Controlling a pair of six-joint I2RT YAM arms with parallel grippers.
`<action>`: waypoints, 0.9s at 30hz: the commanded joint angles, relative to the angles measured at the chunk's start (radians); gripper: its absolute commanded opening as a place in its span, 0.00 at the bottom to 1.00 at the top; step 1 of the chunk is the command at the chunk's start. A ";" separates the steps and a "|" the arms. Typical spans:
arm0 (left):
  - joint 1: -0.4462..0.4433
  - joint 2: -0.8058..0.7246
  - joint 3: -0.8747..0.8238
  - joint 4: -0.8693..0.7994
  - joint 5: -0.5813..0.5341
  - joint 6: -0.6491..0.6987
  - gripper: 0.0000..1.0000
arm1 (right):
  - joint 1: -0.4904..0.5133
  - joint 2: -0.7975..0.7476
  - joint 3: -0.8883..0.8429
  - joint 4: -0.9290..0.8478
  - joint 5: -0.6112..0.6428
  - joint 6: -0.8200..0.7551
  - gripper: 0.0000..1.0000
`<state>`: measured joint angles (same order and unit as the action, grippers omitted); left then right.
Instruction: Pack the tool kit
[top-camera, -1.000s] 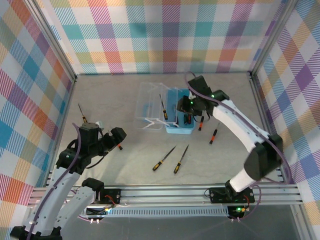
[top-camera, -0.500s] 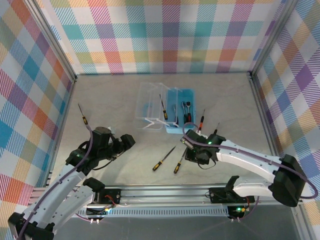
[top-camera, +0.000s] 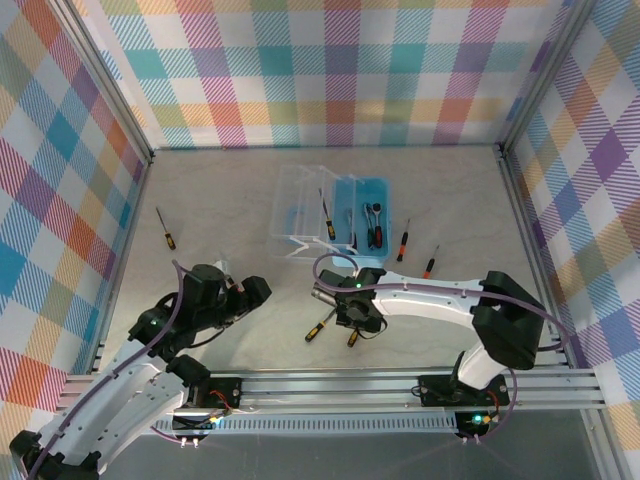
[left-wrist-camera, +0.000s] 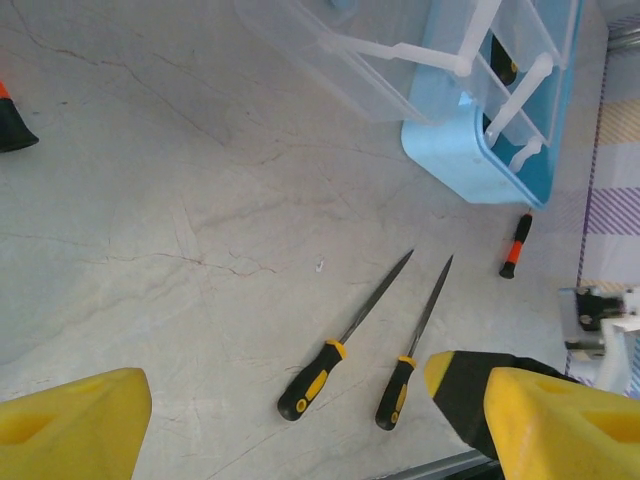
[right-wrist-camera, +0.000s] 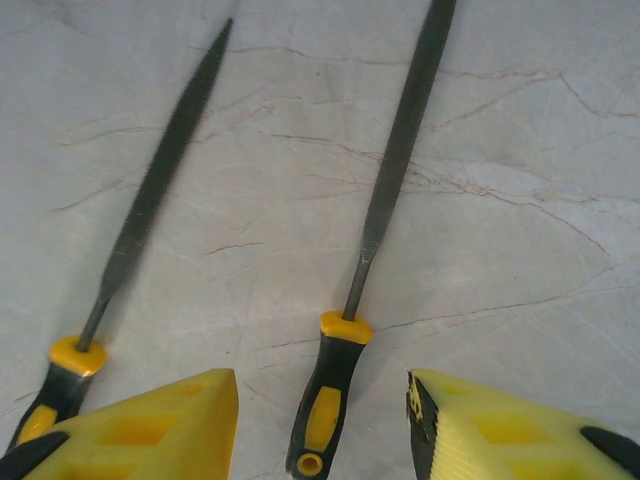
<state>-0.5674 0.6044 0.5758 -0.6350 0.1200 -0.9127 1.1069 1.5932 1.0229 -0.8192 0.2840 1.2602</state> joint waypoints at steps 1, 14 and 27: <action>-0.008 -0.007 0.000 -0.032 -0.018 0.001 0.86 | 0.008 0.015 -0.011 -0.002 -0.013 0.049 0.48; -0.008 0.044 0.020 -0.008 -0.020 0.009 0.86 | 0.016 0.056 -0.095 0.087 -0.075 0.072 0.34; -0.008 0.073 0.058 -0.019 -0.028 0.021 0.86 | 0.014 0.030 -0.158 0.115 -0.045 0.059 0.16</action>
<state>-0.5674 0.6716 0.6018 -0.6365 0.1097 -0.9047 1.1160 1.6287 0.9012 -0.6975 0.2203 1.3170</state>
